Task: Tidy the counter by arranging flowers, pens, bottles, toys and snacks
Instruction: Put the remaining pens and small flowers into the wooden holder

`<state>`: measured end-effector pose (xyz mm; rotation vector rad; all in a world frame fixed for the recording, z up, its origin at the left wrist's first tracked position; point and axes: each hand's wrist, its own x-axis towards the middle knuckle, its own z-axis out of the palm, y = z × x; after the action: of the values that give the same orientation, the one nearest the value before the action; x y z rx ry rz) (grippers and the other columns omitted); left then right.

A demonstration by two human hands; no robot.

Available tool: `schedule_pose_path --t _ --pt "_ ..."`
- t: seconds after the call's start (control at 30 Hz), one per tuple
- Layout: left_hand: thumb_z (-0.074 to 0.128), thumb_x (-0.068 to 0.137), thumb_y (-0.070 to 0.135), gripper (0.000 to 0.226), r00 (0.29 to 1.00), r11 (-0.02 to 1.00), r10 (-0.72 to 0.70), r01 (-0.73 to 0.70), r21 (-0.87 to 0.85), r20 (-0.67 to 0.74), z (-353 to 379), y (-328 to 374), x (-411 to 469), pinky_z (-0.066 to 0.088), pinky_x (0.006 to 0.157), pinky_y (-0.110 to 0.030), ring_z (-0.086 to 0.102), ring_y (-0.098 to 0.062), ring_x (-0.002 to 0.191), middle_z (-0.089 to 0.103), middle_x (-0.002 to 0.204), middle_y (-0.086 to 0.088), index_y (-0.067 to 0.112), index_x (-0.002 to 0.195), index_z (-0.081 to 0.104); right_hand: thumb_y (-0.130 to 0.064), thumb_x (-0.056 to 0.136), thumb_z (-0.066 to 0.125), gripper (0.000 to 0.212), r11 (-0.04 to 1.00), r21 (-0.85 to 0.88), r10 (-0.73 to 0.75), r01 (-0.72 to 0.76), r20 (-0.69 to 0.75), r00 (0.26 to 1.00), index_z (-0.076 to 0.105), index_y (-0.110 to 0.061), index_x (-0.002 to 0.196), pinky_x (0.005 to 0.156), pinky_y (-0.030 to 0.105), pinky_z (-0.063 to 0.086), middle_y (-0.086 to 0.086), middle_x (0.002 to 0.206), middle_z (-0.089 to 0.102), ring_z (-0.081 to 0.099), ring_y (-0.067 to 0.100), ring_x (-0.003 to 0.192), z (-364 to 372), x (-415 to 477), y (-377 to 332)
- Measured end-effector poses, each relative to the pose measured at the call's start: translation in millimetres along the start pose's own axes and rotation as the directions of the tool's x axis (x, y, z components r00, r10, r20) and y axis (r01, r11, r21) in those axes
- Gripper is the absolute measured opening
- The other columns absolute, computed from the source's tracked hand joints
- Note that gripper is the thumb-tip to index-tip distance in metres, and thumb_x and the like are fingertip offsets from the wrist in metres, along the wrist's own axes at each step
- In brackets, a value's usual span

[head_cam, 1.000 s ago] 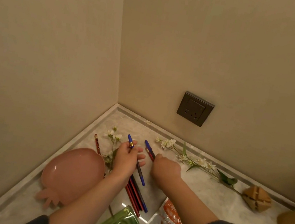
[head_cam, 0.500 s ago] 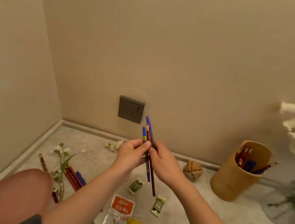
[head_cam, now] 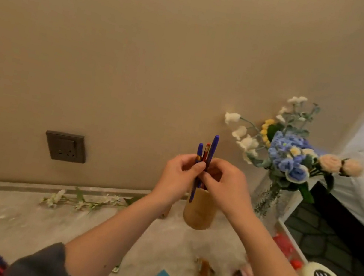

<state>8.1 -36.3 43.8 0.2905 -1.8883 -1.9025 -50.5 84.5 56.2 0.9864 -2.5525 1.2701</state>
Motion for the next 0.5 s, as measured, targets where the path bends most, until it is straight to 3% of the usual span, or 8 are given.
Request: schedule_pose_path --t 0.07,0.17,0.3,0.4,0.5 --pt "0.062 0.091 0.015 0.016 0.992 0.986 0.13 -0.129 0.106 0.003 14.9 7.2 10.5 0.05 0.075 -0.014 0.065 -0.011 0.095 0.068 0.107 -0.008 0.022 0.103 0.071 -0.026 0.085 0.067 0.008 0.999 -0.048 -0.008 0.007 -0.038 0.999 0.07 -0.031 0.091 0.066 0.03 0.056 -0.011 0.076 0.069 0.065 0.003 0.071 -17.0 7.9 9.0" --pt "0.066 0.088 0.016 0.022 0.956 0.921 0.292 -0.288 0.262 0.021 30.5 11.1 25.2 0.05 0.079 -0.03 0.061 -0.009 0.089 0.067 0.096 -0.004 0.036 0.095 0.069 -0.026 0.086 0.063 0.009 0.993 -0.119 -0.026 0.019 -0.057 0.998 0.07 -0.028 0.091 0.066 0.038 0.055 -0.008 0.078 0.069 0.065 0.011 0.074 -34.3 18.9 18.0" --pt "0.065 0.089 0.018 0.024 0.943 0.9 0.332 -0.327 0.29 0.033 44.1 7.1 40.3 0.051 0.085 -0.045 0.062 -0.014 0.093 0.066 0.095 0.001 0.041 0.094 0.069 -0.029 0.089 0.058 0.013 0.976 -0.216 -0.012 0.002 -0.046 0.999 0.069 -0.028 0.096 0.064 0.038 0.055 -0.006 0.081 0.07 0.063 0.013 0.072 -41.4 30.3 30.8" --pt "0.065 0.089 0.02 0.029 0.944 0.893 0.33 -0.323 0.314 0.032 48.7 -0.3 49.0 0.052 0.085 -0.044 0.063 -0.01 0.092 0.068 0.095 0.005 0.049 0.09 0.065 -0.031 0.09 0.057 0.014 0.973 -0.228 0.011 -0.021 -0.048 0.999 0.068 -0.029 0.099 0.063 0.037 0.055 -0.007 0.085 0.07 0.063 0.014 0.074 -39.8 36.1 41.2" --pt "0.065 0.088 0.021 0.021 0.952 0.887 0.303 -0.294 0.355 0.033 49.1 -17.1 56.7 0.053 0.082 -0.042 0.065 -0.009 0.088 0.07 0.092 0.007 0.042 0.09 0.068 -0.033 0.09 0.056 0.014 0.966 -0.255 0.035 -0.039 -0.021 0.999 0.068 -0.03 0.097 0.06 0.035 0.054 -0.007 0.084 0.07 0.063 0.015 0.074 -32.1 40.7 54.8"
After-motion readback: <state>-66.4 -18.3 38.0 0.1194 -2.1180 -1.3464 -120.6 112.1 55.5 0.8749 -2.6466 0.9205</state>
